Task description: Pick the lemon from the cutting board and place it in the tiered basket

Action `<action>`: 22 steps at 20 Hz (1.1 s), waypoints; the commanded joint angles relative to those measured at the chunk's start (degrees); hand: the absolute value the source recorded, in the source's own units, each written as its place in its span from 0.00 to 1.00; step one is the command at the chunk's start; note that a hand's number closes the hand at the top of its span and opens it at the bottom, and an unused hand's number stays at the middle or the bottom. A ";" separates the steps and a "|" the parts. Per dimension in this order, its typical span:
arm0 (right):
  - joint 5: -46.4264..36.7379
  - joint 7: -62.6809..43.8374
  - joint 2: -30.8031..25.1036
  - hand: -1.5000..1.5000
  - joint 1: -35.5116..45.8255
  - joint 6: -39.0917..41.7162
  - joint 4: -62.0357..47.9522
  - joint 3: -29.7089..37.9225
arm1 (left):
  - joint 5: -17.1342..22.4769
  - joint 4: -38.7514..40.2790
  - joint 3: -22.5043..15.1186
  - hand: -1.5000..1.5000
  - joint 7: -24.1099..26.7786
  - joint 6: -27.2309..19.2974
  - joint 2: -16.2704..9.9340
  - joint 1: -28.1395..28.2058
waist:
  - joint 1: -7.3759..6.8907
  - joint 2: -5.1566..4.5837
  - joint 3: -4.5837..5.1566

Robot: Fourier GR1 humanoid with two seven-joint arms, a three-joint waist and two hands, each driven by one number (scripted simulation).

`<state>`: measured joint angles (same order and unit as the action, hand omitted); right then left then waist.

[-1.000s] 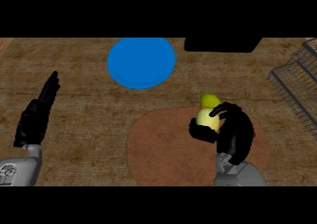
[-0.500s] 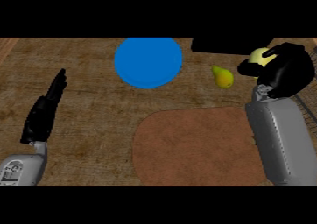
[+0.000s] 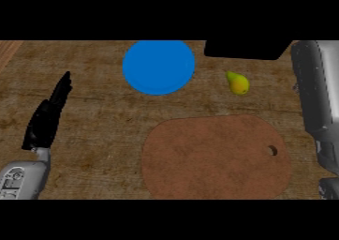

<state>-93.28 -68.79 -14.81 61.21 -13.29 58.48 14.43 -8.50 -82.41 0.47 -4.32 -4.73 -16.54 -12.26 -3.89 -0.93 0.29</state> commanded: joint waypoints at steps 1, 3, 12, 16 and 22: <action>-1.24 -7.70 -2.67 1.00 11.42 7.92 -8.17 4.26 | -0.68 -1.13 -1.39 0.50 -0.69 -1.06 2.00 1.93 | 0.39 0.32 -0.19; -1.34 -6.28 -2.61 1.00 11.89 1.29 -13.13 6.11 | 0.32 -0.79 1.04 0.50 -0.39 0.06 -0.38 0.37 | 0.76 0.09 -0.24; -6.67 -2.65 -8.34 1.00 12.81 5.71 -25.36 7.62 | -1.19 0.16 0.22 0.50 -0.13 -1.93 2.04 1.18 | 2.24 0.40 -0.25; -10.49 -2.60 -13.21 1.00 12.49 14.36 -29.02 7.31 | 0.39 -1.83 1.72 0.50 0.24 0.13 -0.15 3.03 | 2.42 0.82 -0.22; -9.53 0.89 -15.23 1.00 9.54 14.68 -27.01 8.54 | 0.22 -1.71 2.83 0.50 -1.18 0.13 -0.51 2.71 | 3.78 1.11 -0.27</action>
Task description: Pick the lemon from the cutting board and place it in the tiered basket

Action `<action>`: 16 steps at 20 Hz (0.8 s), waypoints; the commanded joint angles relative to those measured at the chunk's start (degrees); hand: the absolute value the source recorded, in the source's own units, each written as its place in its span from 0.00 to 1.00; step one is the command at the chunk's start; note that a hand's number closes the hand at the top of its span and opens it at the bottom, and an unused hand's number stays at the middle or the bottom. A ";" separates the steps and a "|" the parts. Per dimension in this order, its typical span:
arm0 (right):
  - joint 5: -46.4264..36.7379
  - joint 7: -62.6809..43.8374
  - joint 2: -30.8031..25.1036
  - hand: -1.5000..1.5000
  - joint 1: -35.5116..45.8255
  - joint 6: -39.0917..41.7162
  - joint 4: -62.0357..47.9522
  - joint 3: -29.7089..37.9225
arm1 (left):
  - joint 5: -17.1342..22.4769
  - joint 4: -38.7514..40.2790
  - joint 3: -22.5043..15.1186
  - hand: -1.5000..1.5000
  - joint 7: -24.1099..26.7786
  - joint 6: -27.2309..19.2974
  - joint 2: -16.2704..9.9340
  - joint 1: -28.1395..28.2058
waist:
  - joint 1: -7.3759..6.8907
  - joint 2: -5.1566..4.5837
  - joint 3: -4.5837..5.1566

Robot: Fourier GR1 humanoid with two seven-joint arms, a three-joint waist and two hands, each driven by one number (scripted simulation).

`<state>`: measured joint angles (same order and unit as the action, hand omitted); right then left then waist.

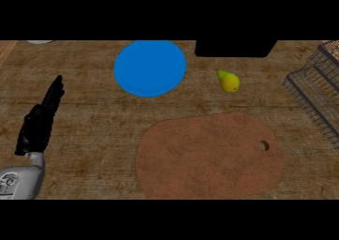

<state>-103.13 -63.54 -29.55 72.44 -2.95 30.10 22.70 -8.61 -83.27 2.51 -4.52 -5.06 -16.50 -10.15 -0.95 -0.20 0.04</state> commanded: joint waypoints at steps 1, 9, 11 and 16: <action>0.94 -3.01 -0.57 1.00 -0.94 6.41 2.61 0.28 | -0.21 2.80 1.58 0.50 1.28 0.10 -0.76 -0.12 | 1.20 0.36 0.01; 8.41 3.08 1.11 1.00 -9.61 3.89 10.34 3.65 | -0.19 -1.61 0.63 0.50 2.87 0.62 0.95 5.50 | 1.33 0.58 -0.02; 10.57 5.03 -1.25 1.00 -9.18 3.99 8.55 5.50 | -1.48 -4.44 -0.45 0.50 -2.24 -0.15 1.43 2.79 | 0.74 0.30 -0.06; 17.30 1.34 2.22 1.00 -12.94 2.25 15.51 11.39 | -1.05 0.28 1.28 0.50 2.00 0.24 0.84 2.46 | 1.39 0.33 -0.05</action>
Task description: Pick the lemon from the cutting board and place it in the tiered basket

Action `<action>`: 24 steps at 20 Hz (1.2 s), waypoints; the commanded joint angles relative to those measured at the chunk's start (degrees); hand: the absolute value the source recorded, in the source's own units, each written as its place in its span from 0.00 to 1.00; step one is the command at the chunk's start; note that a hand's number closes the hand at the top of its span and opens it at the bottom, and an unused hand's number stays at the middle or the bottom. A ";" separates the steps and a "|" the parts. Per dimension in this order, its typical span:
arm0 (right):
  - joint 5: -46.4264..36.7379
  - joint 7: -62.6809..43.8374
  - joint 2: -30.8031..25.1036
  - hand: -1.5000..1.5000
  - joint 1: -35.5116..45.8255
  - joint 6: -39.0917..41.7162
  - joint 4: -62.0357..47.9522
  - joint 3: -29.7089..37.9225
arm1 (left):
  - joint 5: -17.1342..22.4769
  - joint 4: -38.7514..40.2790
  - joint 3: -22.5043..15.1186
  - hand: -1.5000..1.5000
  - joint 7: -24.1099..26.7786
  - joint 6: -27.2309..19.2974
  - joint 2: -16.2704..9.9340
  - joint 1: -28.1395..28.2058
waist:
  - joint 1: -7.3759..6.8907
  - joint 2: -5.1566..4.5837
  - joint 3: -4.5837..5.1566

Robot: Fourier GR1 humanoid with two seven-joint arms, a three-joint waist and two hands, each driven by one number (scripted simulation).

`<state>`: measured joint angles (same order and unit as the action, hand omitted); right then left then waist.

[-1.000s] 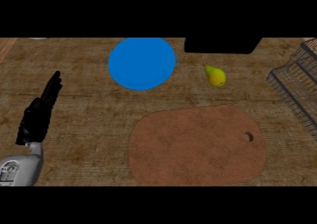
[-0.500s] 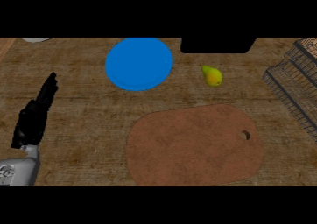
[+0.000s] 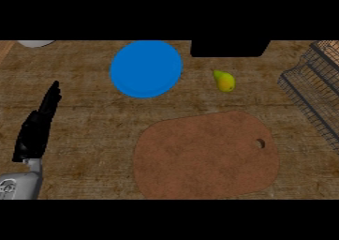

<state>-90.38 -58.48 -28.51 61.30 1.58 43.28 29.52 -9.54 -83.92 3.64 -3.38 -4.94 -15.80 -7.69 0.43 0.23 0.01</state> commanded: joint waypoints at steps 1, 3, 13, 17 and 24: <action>5.72 -5.21 2.10 1.00 -1.64 -6.13 3.61 6.42 | 0.55 -0.98 0.61 0.50 -0.79 0.75 -0.69 -0.57 | -0.28 -0.08 -0.08; 6.42 -4.61 2.81 0.00 -6.00 -6.30 3.57 7.09 | 1.15 -3.11 0.45 0.50 -4.65 1.08 -0.22 -1.80 | -0.36 -0.11 -0.07; 5.79 -3.66 7.80 0.00 -12.93 -17.78 19.33 3.80 | -0.39 -0.81 0.85 0.50 -0.52 1.30 -0.36 0.00 | -0.60 -0.17 0.00; 1.92 -6.94 8.53 0.00 -12.35 -16.95 26.20 1.28 | 0.86 0.86 1.23 0.50 -0.45 2.26 0.31 -1.67 | -0.33 -0.15 0.04; 1.25 -12.25 9.52 0.00 -15.92 -3.41 47.61 5.15 | -0.87 -4.27 0.82 0.50 -3.25 0.36 0.56 1.02 | 1.02 0.88 0.04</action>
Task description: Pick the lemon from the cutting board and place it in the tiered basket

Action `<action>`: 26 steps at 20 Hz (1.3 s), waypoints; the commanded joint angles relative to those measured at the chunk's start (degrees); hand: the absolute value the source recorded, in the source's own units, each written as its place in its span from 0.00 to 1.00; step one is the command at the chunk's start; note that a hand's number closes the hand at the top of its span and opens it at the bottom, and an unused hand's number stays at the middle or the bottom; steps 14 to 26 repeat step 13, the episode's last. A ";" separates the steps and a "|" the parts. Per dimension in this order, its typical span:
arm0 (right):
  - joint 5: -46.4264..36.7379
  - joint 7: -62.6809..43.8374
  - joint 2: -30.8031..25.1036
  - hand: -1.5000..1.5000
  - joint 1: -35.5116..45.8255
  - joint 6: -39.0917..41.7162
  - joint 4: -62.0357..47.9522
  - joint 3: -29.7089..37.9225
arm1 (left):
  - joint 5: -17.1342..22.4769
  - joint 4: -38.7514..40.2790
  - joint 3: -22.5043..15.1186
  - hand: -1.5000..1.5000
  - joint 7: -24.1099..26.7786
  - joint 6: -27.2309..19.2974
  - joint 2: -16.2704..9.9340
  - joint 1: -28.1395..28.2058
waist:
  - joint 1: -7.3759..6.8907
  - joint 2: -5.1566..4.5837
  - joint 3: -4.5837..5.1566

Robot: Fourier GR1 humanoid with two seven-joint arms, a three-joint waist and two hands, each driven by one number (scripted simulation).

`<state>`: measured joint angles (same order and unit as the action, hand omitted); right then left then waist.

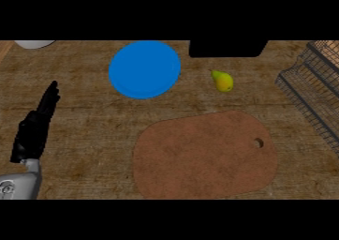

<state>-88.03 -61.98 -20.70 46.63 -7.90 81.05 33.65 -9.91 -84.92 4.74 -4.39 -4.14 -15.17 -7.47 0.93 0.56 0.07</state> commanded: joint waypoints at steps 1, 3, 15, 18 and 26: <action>-0.61 -9.51 4.23 0.00 -1.98 6.82 13.45 1.05 | -0.84 -1.15 -0.01 0.50 -1.42 -0.51 -0.20 0.56 | 0.70 0.37 0.00; 0.32 -9.50 6.48 0.00 -4.20 9.23 19.66 2.25 | -0.52 1.64 0.03 0.50 3.39 -0.61 0.94 2.64 | 0.75 0.20 0.04; 1.54 -6.82 20.48 0.00 -22.08 24.09 62.90 -2.52 | -1.45 1.90 0.68 0.50 2.12 -1.63 0.82 1.31 | 1.26 0.22 0.02; 1.54 -6.82 20.48 0.00 -22.08 24.09 62.90 -2.52 | -1.45 1.90 0.68 0.50 2.12 -1.63 0.82 1.31 | 1.26 0.22 0.02; 1.54 -6.82 20.48 0.00 -22.08 24.09 62.90 -2.52 | -1.45 1.90 0.68 0.50 2.12 -1.63 0.82 1.31 | 1.26 0.22 0.02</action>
